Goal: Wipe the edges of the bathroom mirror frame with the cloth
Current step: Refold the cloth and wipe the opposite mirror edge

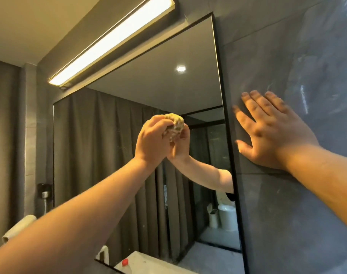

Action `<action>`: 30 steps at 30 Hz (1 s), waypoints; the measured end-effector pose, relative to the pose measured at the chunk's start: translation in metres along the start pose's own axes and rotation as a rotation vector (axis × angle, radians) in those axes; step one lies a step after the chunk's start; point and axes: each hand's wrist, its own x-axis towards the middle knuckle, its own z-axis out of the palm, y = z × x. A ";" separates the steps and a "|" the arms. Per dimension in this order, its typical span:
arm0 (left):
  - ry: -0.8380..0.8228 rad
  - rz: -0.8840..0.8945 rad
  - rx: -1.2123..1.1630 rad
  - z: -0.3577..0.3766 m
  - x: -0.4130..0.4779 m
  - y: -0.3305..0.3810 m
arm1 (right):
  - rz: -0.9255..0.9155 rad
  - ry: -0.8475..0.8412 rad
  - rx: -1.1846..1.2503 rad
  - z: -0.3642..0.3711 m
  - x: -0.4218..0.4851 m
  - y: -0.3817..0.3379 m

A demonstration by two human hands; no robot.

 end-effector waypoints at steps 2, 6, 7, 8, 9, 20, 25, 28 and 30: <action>0.075 -0.048 0.008 0.001 0.028 -0.007 | 0.010 -0.009 0.005 0.000 -0.003 -0.002; 0.046 -0.146 0.001 0.007 0.041 -0.012 | 0.022 -0.030 0.010 0.001 -0.009 -0.006; 0.052 -0.116 -0.007 0.008 0.033 -0.009 | 0.026 -0.036 0.008 0.002 -0.014 -0.010; 0.058 -0.104 -0.023 0.010 0.023 -0.005 | 0.033 -0.042 0.007 0.003 -0.019 -0.013; 0.061 -0.103 -0.033 0.011 0.012 -0.001 | 0.041 -0.046 0.006 0.005 -0.024 -0.017; -0.100 0.054 0.098 0.005 -0.119 0.000 | 0.080 -0.063 0.020 0.010 -0.040 -0.033; -0.151 0.231 -0.006 -0.011 -0.122 0.005 | 0.083 -0.056 0.023 0.010 -0.041 -0.034; -0.093 0.151 0.117 -0.008 -0.103 -0.014 | 0.084 -0.051 0.020 0.010 -0.040 -0.034; -0.067 -0.018 0.093 -0.007 -0.083 -0.037 | 0.088 -0.052 0.020 0.010 -0.040 -0.034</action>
